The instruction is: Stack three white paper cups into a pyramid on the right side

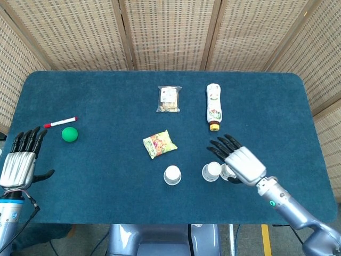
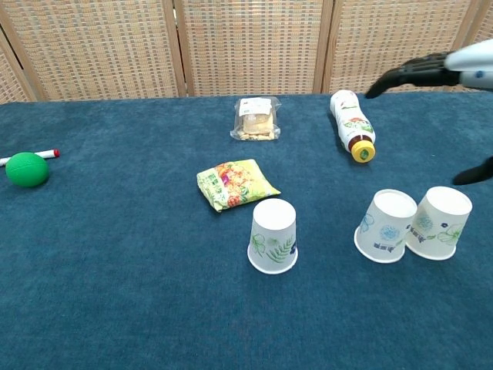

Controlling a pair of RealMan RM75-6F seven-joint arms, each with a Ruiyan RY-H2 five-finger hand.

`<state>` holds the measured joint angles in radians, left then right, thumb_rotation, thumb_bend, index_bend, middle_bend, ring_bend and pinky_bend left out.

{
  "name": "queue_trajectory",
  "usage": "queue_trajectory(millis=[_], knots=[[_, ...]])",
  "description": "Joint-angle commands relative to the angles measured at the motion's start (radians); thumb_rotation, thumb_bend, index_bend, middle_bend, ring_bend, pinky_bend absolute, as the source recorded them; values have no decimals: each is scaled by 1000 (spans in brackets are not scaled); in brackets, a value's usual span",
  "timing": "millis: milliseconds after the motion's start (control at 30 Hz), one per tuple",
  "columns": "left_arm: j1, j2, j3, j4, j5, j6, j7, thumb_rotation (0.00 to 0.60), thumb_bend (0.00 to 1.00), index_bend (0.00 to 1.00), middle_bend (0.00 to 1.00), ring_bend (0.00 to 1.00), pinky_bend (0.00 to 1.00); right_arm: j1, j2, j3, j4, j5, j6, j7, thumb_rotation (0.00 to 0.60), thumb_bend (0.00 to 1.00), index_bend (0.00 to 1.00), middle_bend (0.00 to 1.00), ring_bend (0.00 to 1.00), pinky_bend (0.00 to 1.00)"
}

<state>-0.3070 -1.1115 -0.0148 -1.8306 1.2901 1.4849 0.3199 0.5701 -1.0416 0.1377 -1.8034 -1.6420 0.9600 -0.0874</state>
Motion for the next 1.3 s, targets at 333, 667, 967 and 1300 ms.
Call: queue_trajectory(millis=[333, 667, 967, 1300], knots=[[2, 11, -13, 6, 19, -63, -43, 600, 0, 0, 0, 0, 0, 286, -209, 92, -28, 338, -301, -228, 600, 0, 150, 199, 123, 143], [12, 49, -30, -4, 39, -86, -110, 600, 0, 0, 0, 0, 0, 401, -387, 26, 75, 662, -256, -467, 600, 0, 180, 222, 154, 223], [11, 65, -37, -5, 51, -116, -138, 600, 0, 0, 0, 0, 0, 450, -468, -23, 121, 798, -192, -551, 600, 5, 204, 271, 222, 333], [18, 77, -44, -9, 66, -125, -155, 600, 0, 0, 0, 0, 0, 456, -517, -23, 135, 839, -130, -522, 600, 76, 312, 373, 353, 509]])
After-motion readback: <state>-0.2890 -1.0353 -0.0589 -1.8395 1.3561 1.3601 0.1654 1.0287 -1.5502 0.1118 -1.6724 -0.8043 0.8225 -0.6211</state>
